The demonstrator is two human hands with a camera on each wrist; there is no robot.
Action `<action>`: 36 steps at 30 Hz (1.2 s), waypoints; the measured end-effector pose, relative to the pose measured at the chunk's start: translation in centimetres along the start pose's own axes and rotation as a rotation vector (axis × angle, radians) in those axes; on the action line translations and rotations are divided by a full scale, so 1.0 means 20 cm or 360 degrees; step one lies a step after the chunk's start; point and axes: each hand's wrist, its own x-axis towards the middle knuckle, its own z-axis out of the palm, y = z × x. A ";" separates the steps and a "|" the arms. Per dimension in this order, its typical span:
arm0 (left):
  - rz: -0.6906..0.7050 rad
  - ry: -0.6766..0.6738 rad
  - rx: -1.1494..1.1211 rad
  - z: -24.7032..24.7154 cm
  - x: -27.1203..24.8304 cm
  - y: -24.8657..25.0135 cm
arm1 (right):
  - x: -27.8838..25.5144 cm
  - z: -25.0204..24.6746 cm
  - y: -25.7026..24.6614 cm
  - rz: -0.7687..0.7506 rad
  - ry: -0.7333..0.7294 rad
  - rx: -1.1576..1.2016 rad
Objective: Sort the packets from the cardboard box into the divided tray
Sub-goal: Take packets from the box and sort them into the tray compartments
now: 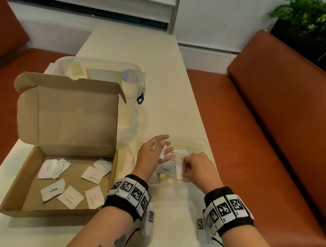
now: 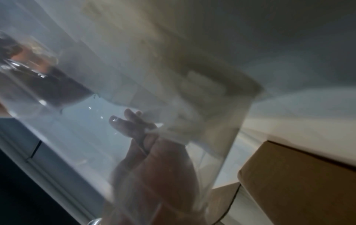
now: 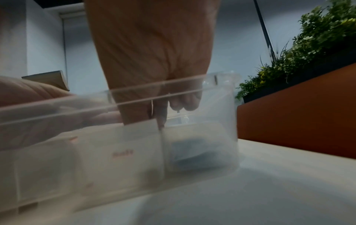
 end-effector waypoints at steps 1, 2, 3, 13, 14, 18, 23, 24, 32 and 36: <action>-0.0002 -0.0005 0.0002 0.00 0.00 0.00 | 0.00 0.00 0.00 0.0015 -0.0010 0.0000; -0.0003 -0.0012 0.0007 0.00 0.00 0.00 | 0.00 0.01 0.00 0.0023 0.0001 0.0006; -0.0003 -0.0020 0.0014 0.00 0.00 -0.01 | 0.01 0.01 0.00 0.0041 0.0015 0.0017; -0.0028 -0.0031 0.0033 0.00 0.00 -0.01 | 0.04 0.04 0.00 0.0112 -0.0005 0.0071; -0.0043 -0.0029 0.0017 0.00 0.00 -0.01 | 0.04 0.05 0.00 0.0112 -0.0008 0.0072; -0.0173 -0.0031 -0.0122 0.00 0.00 0.01 | 0.03 0.05 0.00 0.0109 -0.0021 0.0076; -0.0201 -0.0058 -0.0222 -0.01 0.00 0.03 | 0.02 0.01 -0.04 0.0156 0.0181 0.0391; -0.0195 -0.0073 -0.0240 -0.01 -0.01 0.04 | 0.02 0.00 -0.06 0.0165 0.0291 0.0529; 0.0033 -0.0028 -0.0078 -0.02 -0.02 0.03 | 0.06 -0.08 -0.20 0.0346 0.0270 0.1735; 0.0008 -0.0088 -0.0100 -0.02 -0.02 0.03 | 0.07 -0.09 -0.20 0.0410 0.0303 0.1853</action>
